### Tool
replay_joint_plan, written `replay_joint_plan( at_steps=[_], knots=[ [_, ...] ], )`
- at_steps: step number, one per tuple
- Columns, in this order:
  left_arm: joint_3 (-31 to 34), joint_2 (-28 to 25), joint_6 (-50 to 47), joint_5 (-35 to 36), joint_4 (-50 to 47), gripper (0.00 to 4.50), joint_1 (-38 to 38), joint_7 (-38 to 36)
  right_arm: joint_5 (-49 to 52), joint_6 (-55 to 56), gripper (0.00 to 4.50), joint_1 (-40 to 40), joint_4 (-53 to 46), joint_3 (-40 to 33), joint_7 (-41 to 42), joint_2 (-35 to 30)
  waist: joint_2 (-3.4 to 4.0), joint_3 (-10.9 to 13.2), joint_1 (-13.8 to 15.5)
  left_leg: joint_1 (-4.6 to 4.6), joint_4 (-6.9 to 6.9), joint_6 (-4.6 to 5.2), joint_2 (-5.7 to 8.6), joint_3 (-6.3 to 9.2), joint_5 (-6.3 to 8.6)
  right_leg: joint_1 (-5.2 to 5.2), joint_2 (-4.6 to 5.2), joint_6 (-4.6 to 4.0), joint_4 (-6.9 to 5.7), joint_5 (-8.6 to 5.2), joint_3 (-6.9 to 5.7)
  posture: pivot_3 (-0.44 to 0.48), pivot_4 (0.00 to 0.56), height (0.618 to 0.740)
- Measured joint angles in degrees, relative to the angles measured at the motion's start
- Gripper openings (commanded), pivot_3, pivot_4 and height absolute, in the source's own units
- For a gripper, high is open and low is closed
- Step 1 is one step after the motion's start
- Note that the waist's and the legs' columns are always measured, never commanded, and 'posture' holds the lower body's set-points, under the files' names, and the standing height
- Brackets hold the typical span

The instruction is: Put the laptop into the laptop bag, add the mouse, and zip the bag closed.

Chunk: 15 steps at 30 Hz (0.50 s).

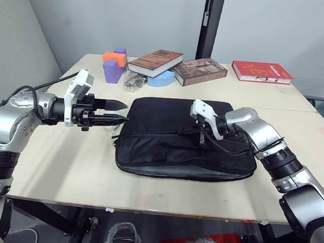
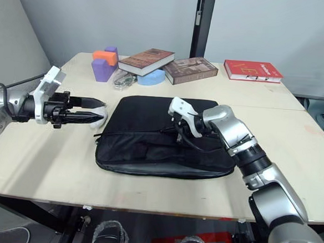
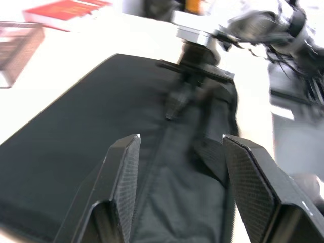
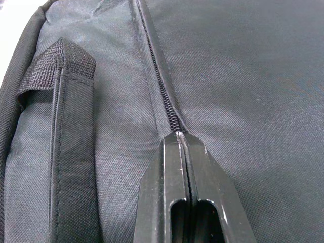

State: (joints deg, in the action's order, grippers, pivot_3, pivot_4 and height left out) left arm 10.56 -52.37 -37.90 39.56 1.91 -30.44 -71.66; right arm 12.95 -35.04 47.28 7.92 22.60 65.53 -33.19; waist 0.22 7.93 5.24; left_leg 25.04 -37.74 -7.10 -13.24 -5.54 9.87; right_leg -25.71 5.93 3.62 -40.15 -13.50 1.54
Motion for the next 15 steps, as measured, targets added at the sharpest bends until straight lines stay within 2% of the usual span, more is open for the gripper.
replay_joint_plan(
  at_steps=[3, 6, 9, 15],
  knots=[
    [0.8, 2.0, 0.6, -2.6, 5.2, 2.69, -0.4, 6.0, -0.1, 0.0, 0.04, 0.0, 0.1, -0.1, 0.0, 0.0, -0.01, 0.0, 0.0, 0.0, -0.02, 0.0, 0.0, 0.01, 0.0, 0.02, 0.0, 0.0, 0.0, 0.0, 0.0, 0.0, 0.15, 0.707],
    [1.2, 4.2, 1.5, -6.9, 12.6, 2.69, -1.6, 15.1, -0.3, -0.2, 0.04, 0.0, -0.1, -0.2, 0.1, 0.1, -0.03, 0.0, 0.0, 0.01, -0.02, 0.0, 0.0, 0.02, 0.0, 0.02, 0.0, 0.0, 0.01, 0.0, 0.0, 0.0, 0.15, 0.707],
    [2.9, 5.9, -0.1, -8.0, 16.7, 2.69, -3.1, 21.2, -0.4, -0.4, 0.04, -0.1, -0.2, -0.2, 0.2, 0.0, -0.14, -0.1, 0.1, 0.03, -0.02, -0.01, 0.0, 0.04, 0.0, 0.02, -0.01, 0.0, 0.02, 0.0, -0.02, 0.0, 0.15, 0.707],
    [1.7, 9.4, -2.4, -11.2, 22.9, 2.69, -6.2, 27.8, -1.0, -0.6, 0.04, -0.1, -0.5, -0.3, 0.2, 0.1, -0.19, -0.1, 0.2, -0.03, -0.03, -0.02, 0.01, 0.08, 0.0, 0.12, -0.01, 0.0, 0.03, 0.0, -0.04, 0.0, 0.15, 0.707]
  ],
)
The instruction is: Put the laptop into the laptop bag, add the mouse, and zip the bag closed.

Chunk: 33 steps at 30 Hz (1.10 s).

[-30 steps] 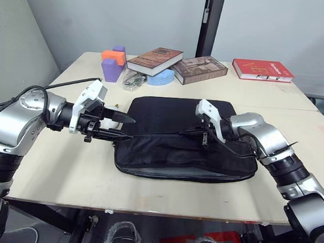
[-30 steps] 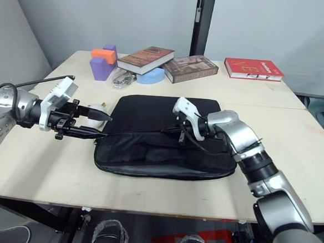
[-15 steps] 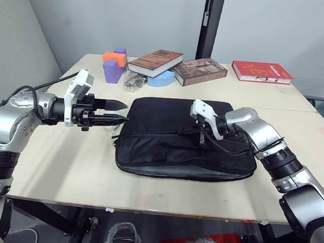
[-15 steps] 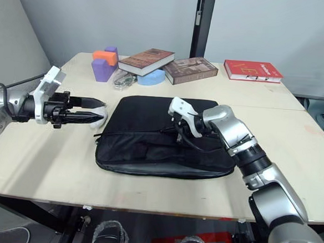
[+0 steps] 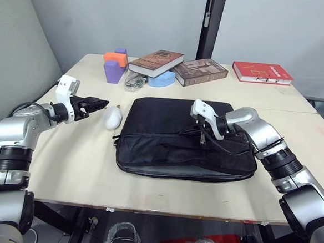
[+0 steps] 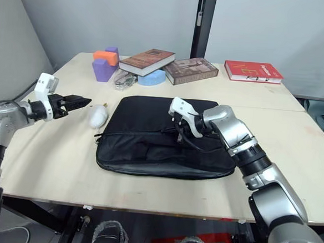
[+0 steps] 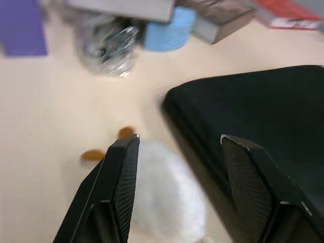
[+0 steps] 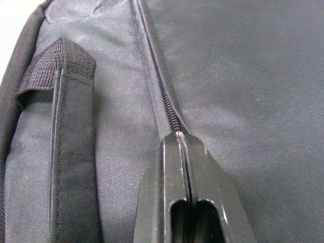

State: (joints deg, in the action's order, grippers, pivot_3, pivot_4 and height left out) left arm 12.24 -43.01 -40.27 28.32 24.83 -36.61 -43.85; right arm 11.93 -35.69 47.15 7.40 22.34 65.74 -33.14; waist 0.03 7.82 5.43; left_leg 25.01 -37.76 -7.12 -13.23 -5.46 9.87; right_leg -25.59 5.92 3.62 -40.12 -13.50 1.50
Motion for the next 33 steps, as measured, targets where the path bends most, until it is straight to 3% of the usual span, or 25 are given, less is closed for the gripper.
replay_joint_plan(
  at_steps=[7, 16, 19, 24, 29, 33],
  knots=[
    [-0.8, 3.6, -2.4, -2.8, 9.8, 2.69, -4.5, 2.9, 0.0, -1.1, 0.04, -1.0, -1.3, -1.0, -0.3, 0.0, -0.02, 0.0, 0.1, 0.03, 0.0, -0.02, 0.01, 0.02, 0.0, 0.04, 0.0, 0.0, 0.07, 0.0, -0.03, 0.0, 0.15, 0.707],
    [-2.5, 6.1, -3.9, -4.9, 12.3, 2.69, -5.6, 2.3, 0.0, -2.3, 0.04, -1.7, -2.9, -1.3, -1.1, 0.0, -0.02, 0.0, 0.1, 0.0, 0.0, -0.04, 0.0, 0.04, 0.01, 0.09, 0.0, 0.0, 0.08, 0.0, -0.04, 0.0, 0.15, 0.707],
    [-3.4, 6.6, -3.6, -6.0, 13.0, 1.91, -5.6, 1.5, 0.0, -2.6, 0.0, -1.7, -3.1, -1.3, -1.2, 0.0, -0.02, 0.0, 0.1, 0.0, 0.0, -0.04, 0.0, 0.05, 0.01, 0.1, 0.0, 0.0, 0.08, 0.0, -0.04, 0.0, 0.15, 0.707],
    [-3.4, 6.6, -4.2, -5.8, 12.5, 0.03, -5.5, -1.1, 0.0, -2.8, 0.0, -1.7, -3.3, -1.3, -1.3, 0.0, -0.02, 0.0, 0.1, 0.0, 0.01, -0.05, 0.0, 0.05, 0.02, 0.1, 0.0, 0.0, 0.09, 0.0, -0.04, 0.0, 0.15, 0.707],
    [-3.5, 5.6, -7.5, -4.7, 6.9, 0.01, -2.1, -4.9, 0.0, -2.6, 0.0, -1.7, -3.3, -1.3, -1.5, 0.2, -0.02, 0.0, 0.0, 0.01, 0.04, -0.07, 0.0, 0.04, 0.04, 0.08, 0.0, 0.0, 0.14, 0.0, -0.04, 0.0, 0.15, 0.707],
    [-4.1, 1.8, -9.6, -3.9, 0.1, 0.01, 2.5, -8.8, 0.0, -2.3, 0.0, -2.1, -3.5, -1.4, -1.6, 0.3, -0.02, 0.0, -0.1, 0.01, 0.18, -0.08, -0.01, 0.04, 0.04, 0.08, 0.0, 0.0, 0.25, 0.0, -0.09, 0.0, 0.15, 0.707]
  ],
)
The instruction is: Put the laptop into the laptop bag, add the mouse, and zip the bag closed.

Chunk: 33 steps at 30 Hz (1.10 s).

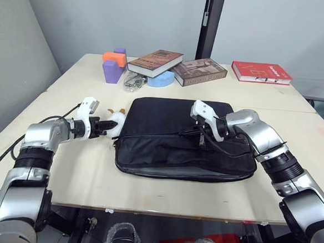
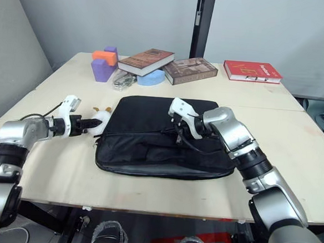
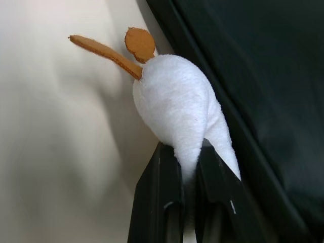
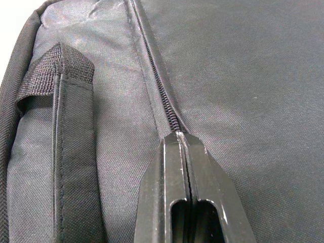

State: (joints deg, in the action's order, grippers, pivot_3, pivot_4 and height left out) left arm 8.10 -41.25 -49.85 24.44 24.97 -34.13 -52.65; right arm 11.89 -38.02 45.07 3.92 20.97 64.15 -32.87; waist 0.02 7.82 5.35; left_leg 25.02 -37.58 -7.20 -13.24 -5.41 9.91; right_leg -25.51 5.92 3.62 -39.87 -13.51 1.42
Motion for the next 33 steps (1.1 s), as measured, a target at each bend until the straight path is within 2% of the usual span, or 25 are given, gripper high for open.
replay_joint_plan(
  at_steps=[9, 17, 25, 33],
  knots=[
    [-2.3, -15.2, -0.3, 0.5, -14.1, 0.01, 13.2, -12.9, -0.2, 0.7, 0.0, -0.4, 0.1, 0.0, 0.2, 0.0, 0.03, 0.0, -0.1, -0.02, 0.07, -0.01, -0.01, 0.0, 0.01, 0.0, 0.0, -0.01, 0.08, -0.01, 0.0, 0.0, 0.15, 0.707],
    [0.8, -23.9, 0.5, 4.6, -26.2, 0.01, 28.3, -21.3, -0.4, 0.7, 0.0, -0.4, 0.0, 0.4, 0.0, 0.7, 0.03, 0.0, -0.5, -0.03, 0.35, -0.03, -0.02, -0.08, 0.02, -0.13, -0.02, -0.13, 0.17, -0.1, 0.01, 0.0, 0.15, 0.707],
    [3.9, -25.4, 1.1, 7.0, -32.2, 0.01, 35.7, -22.9, -0.6, 0.3, 0.0, -0.1, 0.0, 0.6, -0.2, 1.4, 0.02, 0.0, -1.1, -0.03, 0.39, -0.03, -0.06, -0.11, 0.03, -0.19, -0.07, -0.15, 0.17, -0.1, 0.04, 0.0, 0.15, 0.707],
    [3.9, -24.3, -1.2, 9.7, -43.1, 0.01, 39.2, -20.1, -0.6, -1.6, 0.0, 0.0, -1.1, 0.9, -0.9, 1.7, 0.01, 0.0, -1.5, -0.03, 0.4, -0.03, -0.06, -0.12, 0.02, -0.2, -0.07, -0.17, 0.17, -0.12, 0.04, 0.0, 0.15, 0.707]
  ],
)
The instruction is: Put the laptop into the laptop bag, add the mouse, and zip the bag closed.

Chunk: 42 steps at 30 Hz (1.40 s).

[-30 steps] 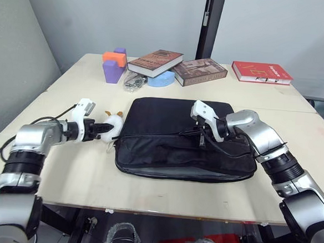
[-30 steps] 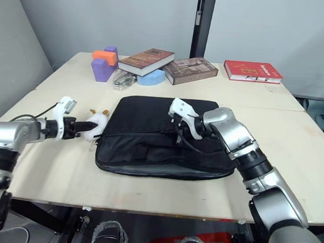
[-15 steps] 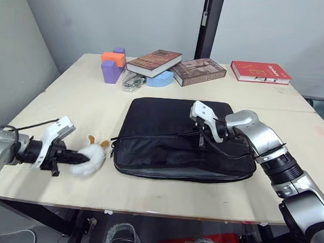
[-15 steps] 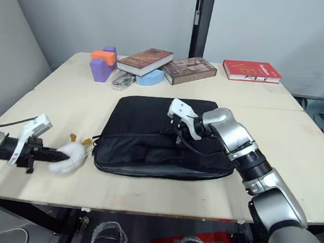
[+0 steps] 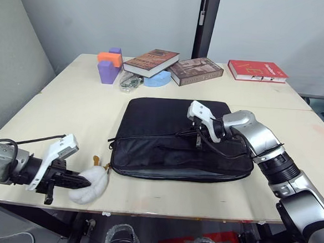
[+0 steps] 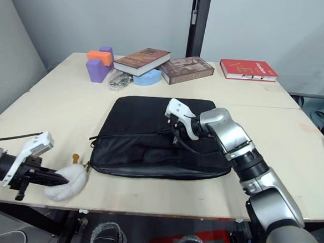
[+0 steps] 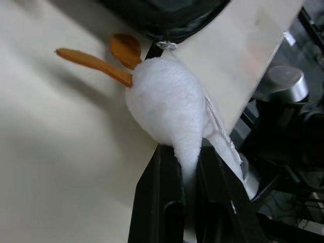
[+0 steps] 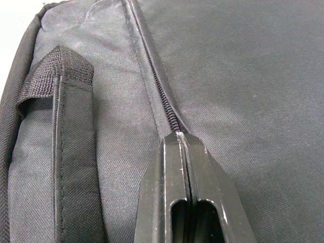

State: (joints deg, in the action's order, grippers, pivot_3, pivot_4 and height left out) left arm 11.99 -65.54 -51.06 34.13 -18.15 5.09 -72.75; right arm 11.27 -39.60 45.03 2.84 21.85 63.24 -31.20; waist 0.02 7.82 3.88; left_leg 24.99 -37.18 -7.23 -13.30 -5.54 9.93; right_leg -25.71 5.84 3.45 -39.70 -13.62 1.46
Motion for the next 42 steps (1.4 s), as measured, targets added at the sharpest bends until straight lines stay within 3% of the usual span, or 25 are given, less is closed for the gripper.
replay_joint_plan(
  at_steps=[12, 23, 31, 36, 42],
  knots=[
    [-7.0, 0.9, -0.4, 1.2, -8.5, 0.01, -2.5, 2.8, 0.0, -1.2, 0.0, 0.7, 0.7, 0.1, -0.2, 0.4, -0.02, 0.0, -0.1, -0.01, -0.03, 0.01, 0.01, -0.01, -0.01, 0.02, 0.0, 0.0, -0.01, 0.0, 0.02, 0.0, 0.15, 0.707],
    [-16.9, 7.1, -4.3, 2.2, -10.9, 0.01, -13.8, 6.7, 0.0, -2.4, 0.0, 1.1, 1.1, 0.0, -0.6, 0.7, -0.02, -0.1, 0.0, -0.04, -0.17, 0.02, 0.02, 0.0, -0.02, 0.1, 0.0, -0.01, -0.15, 0.01, 0.04, 0.0, 0.15, 0.707],
    [-23.3, 12.6, -5.2, 2.2, -9.4, 0.01, -19.9, 5.9, -0.1, -3.3, 0.0, 1.3, 1.1, 0.0, -0.9, 0.7, -0.01, -0.1, 0.0, -0.17, -0.22, 0.01, 0.03, 0.0, -0.02, 0.26, 0.01, -0.01, -0.16, 0.01, 0.05, 0.0, 0.15, 0.707],
    [-23.3, 20.2, -8.3, 8.5, -4.4, 0.01, -24.9, 4.5, -0.6, -4.2, 0.0, 1.5, 1.1, -0.2, -1.3, 0.5, -0.01, -0.1, -0.1, -0.38, -0.23, -0.01, 0.03, -0.03, -0.03, 0.37, 0.01, -0.01, -0.27, 0.01, 0.1, 0.0, 0.15, 0.707],
    [-27.1, 22.9, -7.0, 7.1, 0.1, 0.01, -27.7, 3.0, -0.6, -4.9, 0.0, 1.5, 1.0, -0.4, -1.6, 0.4, 0.0, -0.1, -0.3, -0.42, -0.2, -0.02, 0.01, -0.03, -0.04, 0.39, -0.01, -0.01, -0.29, 0.01, 0.11, 0.0, 0.15, 0.707]
  ],
)
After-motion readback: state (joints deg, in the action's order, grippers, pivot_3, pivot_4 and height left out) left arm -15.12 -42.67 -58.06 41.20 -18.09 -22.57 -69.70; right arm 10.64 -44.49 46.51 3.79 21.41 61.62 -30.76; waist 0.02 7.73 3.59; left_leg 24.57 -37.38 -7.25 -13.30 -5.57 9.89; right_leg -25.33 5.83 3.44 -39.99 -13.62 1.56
